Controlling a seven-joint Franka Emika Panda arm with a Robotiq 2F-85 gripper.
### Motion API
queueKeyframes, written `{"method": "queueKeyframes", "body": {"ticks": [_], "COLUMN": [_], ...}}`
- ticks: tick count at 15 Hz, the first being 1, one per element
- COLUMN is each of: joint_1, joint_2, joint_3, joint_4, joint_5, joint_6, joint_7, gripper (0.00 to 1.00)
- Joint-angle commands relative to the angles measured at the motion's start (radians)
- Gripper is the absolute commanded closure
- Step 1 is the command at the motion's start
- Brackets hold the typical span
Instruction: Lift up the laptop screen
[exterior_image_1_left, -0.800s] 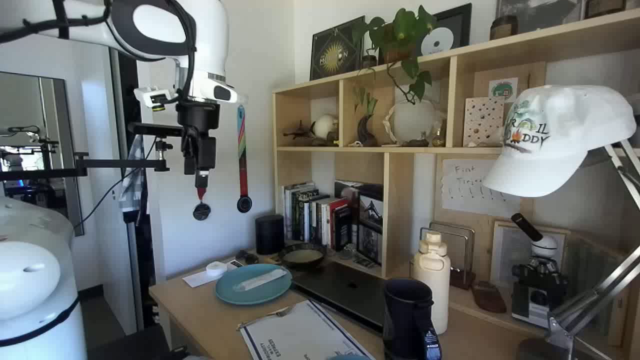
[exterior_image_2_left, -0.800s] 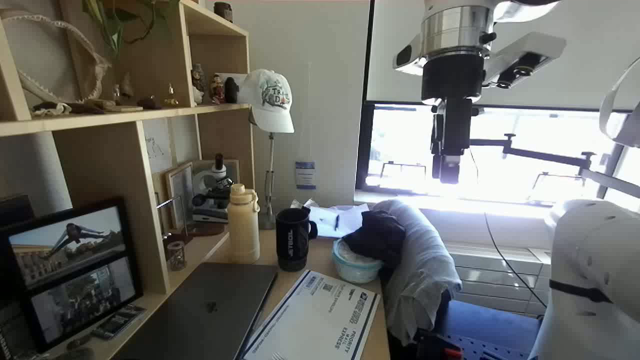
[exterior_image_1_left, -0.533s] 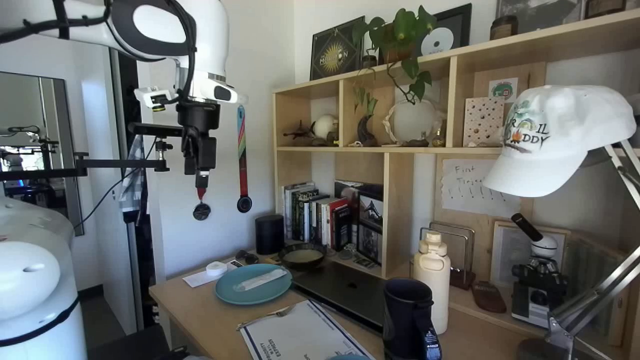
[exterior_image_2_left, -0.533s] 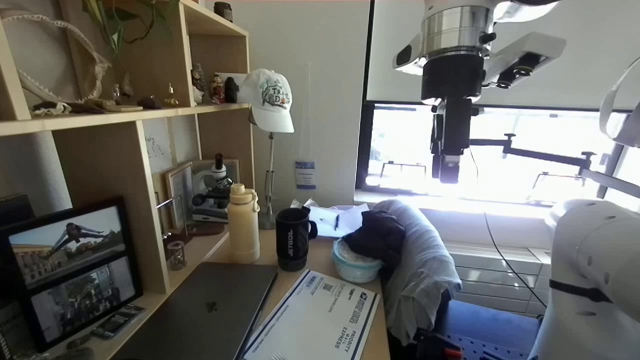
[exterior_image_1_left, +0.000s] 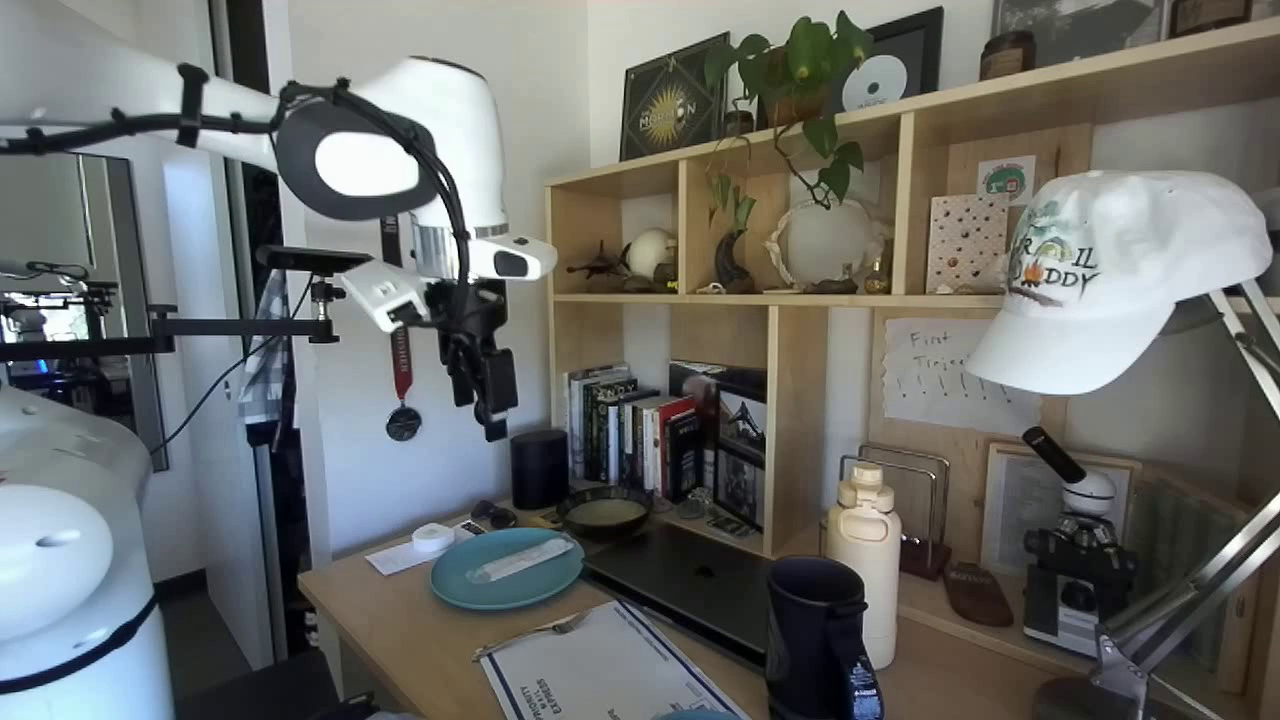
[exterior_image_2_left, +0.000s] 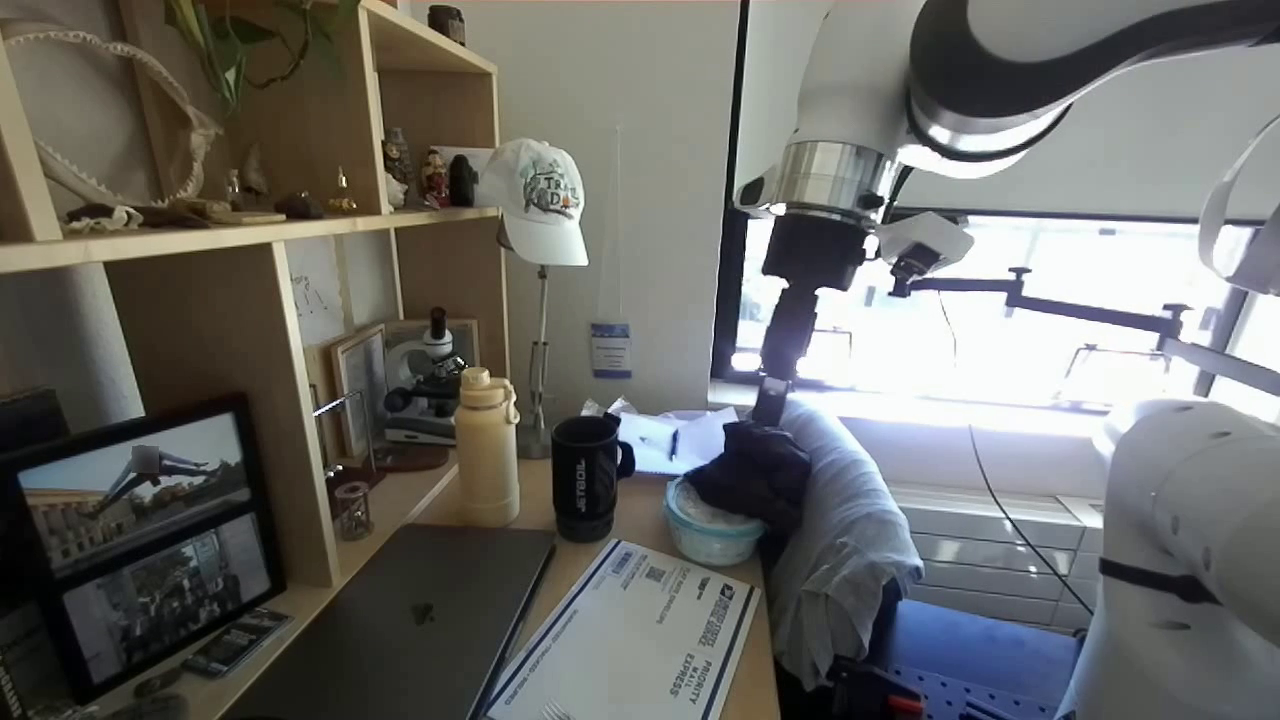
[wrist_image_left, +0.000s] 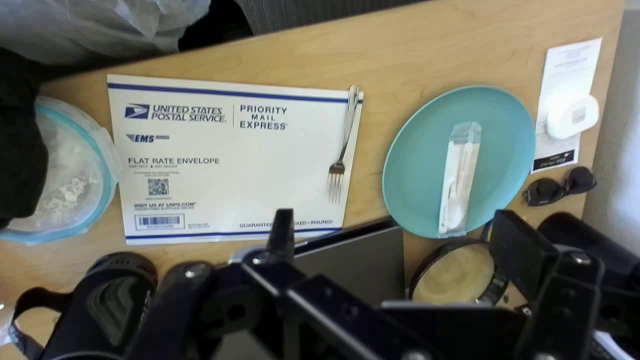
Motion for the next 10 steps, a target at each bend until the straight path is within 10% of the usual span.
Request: {"method": "queueKeyframes", "body": {"ticks": [1, 6, 10], "joint_1": [-0.004, 0.092, 0.316], "joint_2": [0.095, 0.258, 0.357], "joint_3": [-0.052, -0.134, -0.267], "joint_4": [-0.071, -0.119, -0.120], "joint_5": [0.030, 0.159, 0.411], "joint_6": [0.267, 0.644, 0.909], "joint_7": [-0.073, -0.164, -0.294], "gripper": [0.00, 0.00, 0.00]}}
